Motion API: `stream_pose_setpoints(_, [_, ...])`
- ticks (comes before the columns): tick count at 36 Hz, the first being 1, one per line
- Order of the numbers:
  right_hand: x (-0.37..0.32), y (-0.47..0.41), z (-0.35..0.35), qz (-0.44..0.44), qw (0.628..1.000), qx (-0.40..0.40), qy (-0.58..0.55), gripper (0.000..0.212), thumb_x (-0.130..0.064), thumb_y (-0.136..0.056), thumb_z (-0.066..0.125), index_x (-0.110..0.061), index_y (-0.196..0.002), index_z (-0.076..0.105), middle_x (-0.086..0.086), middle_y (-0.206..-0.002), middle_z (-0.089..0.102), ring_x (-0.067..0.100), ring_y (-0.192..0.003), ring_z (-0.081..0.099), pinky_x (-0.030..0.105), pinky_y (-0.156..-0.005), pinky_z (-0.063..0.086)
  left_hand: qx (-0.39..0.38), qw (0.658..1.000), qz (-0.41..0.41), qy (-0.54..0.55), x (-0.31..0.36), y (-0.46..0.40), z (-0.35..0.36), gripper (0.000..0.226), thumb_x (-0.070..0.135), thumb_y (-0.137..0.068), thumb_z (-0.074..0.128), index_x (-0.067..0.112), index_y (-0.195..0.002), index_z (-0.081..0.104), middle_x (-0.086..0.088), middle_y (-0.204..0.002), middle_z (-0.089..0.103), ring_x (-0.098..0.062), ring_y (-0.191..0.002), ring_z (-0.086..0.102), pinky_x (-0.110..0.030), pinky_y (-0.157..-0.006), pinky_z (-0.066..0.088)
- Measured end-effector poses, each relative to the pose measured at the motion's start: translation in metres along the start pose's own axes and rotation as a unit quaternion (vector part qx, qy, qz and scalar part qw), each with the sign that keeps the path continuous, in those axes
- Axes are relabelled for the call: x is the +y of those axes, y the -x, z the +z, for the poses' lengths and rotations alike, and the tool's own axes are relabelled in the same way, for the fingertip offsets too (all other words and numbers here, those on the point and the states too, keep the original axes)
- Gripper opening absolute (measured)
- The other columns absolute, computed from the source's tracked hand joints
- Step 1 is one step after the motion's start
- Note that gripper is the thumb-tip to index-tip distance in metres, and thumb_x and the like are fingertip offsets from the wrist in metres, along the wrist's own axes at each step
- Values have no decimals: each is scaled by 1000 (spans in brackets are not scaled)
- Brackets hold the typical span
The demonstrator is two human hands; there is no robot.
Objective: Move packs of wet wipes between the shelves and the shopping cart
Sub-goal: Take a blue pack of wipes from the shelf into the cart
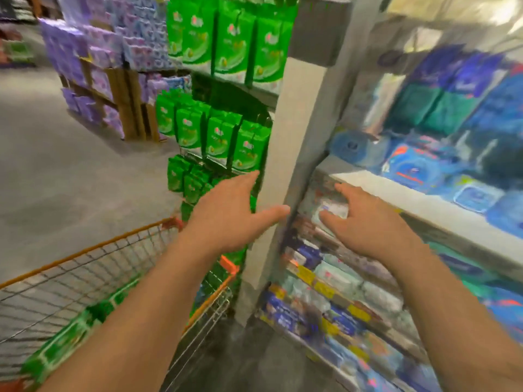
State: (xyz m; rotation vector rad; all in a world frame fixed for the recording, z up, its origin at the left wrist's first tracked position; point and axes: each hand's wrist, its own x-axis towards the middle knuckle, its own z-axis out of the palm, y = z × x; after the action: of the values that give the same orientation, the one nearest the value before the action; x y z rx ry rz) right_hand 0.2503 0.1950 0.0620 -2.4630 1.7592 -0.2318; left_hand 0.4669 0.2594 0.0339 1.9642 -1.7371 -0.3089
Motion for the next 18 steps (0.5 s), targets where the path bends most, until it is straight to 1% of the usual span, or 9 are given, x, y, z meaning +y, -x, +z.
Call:
stream_pose_setpoints(3, [45,23,-16,36,999,19,18,67,-48,-96,55,-14,-151,37,12,-151,45,31,-137,42,40,-114,30,-9,999,39,6,44,-5,17,99,82,-84,51,28,-162,25,3,-167,31,-18,-152,31,-38,-120,29])
stream_pose_setpoints(8, [126,65,-42,107,994,31,14,69,-50,-97,52,-16,-154,33,13,-157,38,32,-141,37,41,-118,28,-28,994,104,22,127,-6,50,89,74,-87,57,29,-160,31,4,-163,38,-17,-148,36,-31,-115,31])
stream_pose_setpoints(12, [189,101,-59,156,987,43,-2,70,-50,-98,52,-17,-155,31,9,-159,35,30,-143,36,38,-117,26,-57,989,132,27,193,-7,84,104,86,-76,49,29,-161,29,6,-165,35,-16,-149,33,-35,-119,30])
stream_pose_setpoints(13, [205,110,-63,168,985,47,-7,70,-51,-98,52,-18,-155,30,8,-160,35,30,-143,36,38,-117,26,-63,988,137,34,210,-6,93,104,86,-75,48,31,-161,28,7,-165,34,-15,-150,32,-36,-120,29])
stream_pose_setpoints(15, [236,127,-68,184,981,50,-23,71,-52,-98,52,-19,-156,30,5,-161,33,27,-145,33,38,-119,24,-70,985,150,45,242,-3,108,99,83,-80,54,33,-161,27,9,-166,32,-13,-151,28,-38,-122,28])
stream_pose_setpoints(18, [278,148,-76,204,977,53,-42,70,-50,-98,52,-21,-157,28,4,-161,32,25,-145,32,38,-120,22,-74,981,173,50,286,0,131,97,82,-81,55,34,-161,28,10,-166,31,-11,-152,25,-37,-123,25])
